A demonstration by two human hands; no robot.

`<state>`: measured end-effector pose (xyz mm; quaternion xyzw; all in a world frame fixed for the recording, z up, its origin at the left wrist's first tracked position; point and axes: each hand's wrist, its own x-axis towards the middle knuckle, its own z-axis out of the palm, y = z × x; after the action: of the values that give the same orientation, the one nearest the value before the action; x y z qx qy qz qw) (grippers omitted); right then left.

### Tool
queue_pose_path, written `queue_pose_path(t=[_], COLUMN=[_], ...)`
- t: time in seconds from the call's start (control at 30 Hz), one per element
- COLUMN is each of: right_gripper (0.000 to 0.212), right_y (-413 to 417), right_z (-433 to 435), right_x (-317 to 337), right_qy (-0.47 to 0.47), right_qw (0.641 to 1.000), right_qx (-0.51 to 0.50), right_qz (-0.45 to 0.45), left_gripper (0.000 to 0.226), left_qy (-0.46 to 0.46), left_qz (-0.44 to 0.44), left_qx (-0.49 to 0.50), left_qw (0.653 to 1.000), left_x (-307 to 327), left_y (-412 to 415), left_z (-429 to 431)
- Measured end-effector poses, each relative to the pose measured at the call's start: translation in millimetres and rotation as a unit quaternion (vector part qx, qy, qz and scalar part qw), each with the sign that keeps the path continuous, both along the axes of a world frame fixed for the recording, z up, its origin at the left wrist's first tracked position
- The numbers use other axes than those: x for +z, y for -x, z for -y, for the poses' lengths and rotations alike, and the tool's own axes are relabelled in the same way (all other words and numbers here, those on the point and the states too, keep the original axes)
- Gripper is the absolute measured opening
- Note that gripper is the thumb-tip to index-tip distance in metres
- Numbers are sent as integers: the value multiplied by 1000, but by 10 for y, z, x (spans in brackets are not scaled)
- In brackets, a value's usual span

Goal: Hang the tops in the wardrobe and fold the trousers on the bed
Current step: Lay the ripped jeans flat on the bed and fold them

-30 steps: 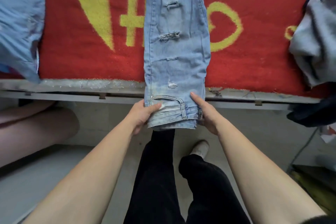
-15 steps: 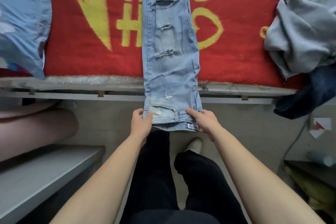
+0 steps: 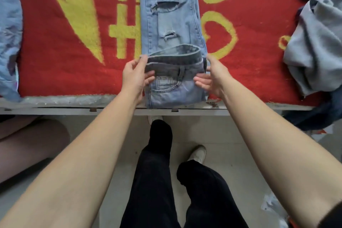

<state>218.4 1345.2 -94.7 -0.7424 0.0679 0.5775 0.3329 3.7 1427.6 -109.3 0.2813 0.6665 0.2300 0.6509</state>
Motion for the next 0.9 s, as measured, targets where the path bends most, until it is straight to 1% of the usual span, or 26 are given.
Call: queue_pose_path(t=[0.03,0.07,0.1,0.13,0.17,0.2,0.27,0.33,0.4,0.47,0.53,0.6,0.67,0.73,0.77,0.8,0.87,0.9], right_gripper=[53,62,71,76,77,75,68,59,57,58,55,50,53,60,62,64,63,63], right_y=[-37,-62,-81,-99,-96,-82,-29,16,32,34,39,50,86,148,183,219,278,295], right_z=[-133,-230,-289,-301,-284,-237,-108,11,106,157,195,238,273,304,320,337,368,371], right_x=[-69,-144,-224,-308,-373,-432,-498,-520,-550,-588,-606,-604,-595,-572,-552,-537,-518,-512], right_qy=[8,23,47,75,94,99,91,95,106,129,144,153,154,140,123,103,73,64], right_qw=[1000,999,993,976,952,933,921,903,876,854,861,884,904,906,897,882,848,839], right_qx=[4,25,72,137,204,250,277,302,358,410,401,334,273,275,296,320,361,367], right_qz=[11,37,84,150,207,240,260,290,306,292,279,290,292,290,305,329,382,397], left_gripper=[50,58,62,61,59,56,52,52,52,54,55,56,56,49,44,42,50,55], left_qy=[-7,-14,-24,-29,-26,-16,9,16,17,20,28,25,21,14,0,-20,-62,-78], left_qz=[-17,-72,-147,-221,-274,-293,-278,-267,-278,-279,-261,-256,-248,-240,-242,-258,-331,-368], left_qx=[-20,-61,-113,-166,-209,-239,-269,-267,-254,-253,-253,-243,-235,-234,-240,-257,-297,-302], left_qw=[1000,995,982,961,939,925,922,926,926,926,931,935,939,942,940,931,894,876], left_x=[-55,-124,-206,-273,-339,-399,-482,-533,-557,-588,-587,-552,-520,-485,-465,-451,-427,-415], left_y=[-29,-40,-32,-14,10,31,73,108,138,151,147,140,135,124,107,85,34,7], left_z=[-130,-219,-278,-289,-260,-200,-23,165,288,306,279,260,273,294,300,303,312,319])
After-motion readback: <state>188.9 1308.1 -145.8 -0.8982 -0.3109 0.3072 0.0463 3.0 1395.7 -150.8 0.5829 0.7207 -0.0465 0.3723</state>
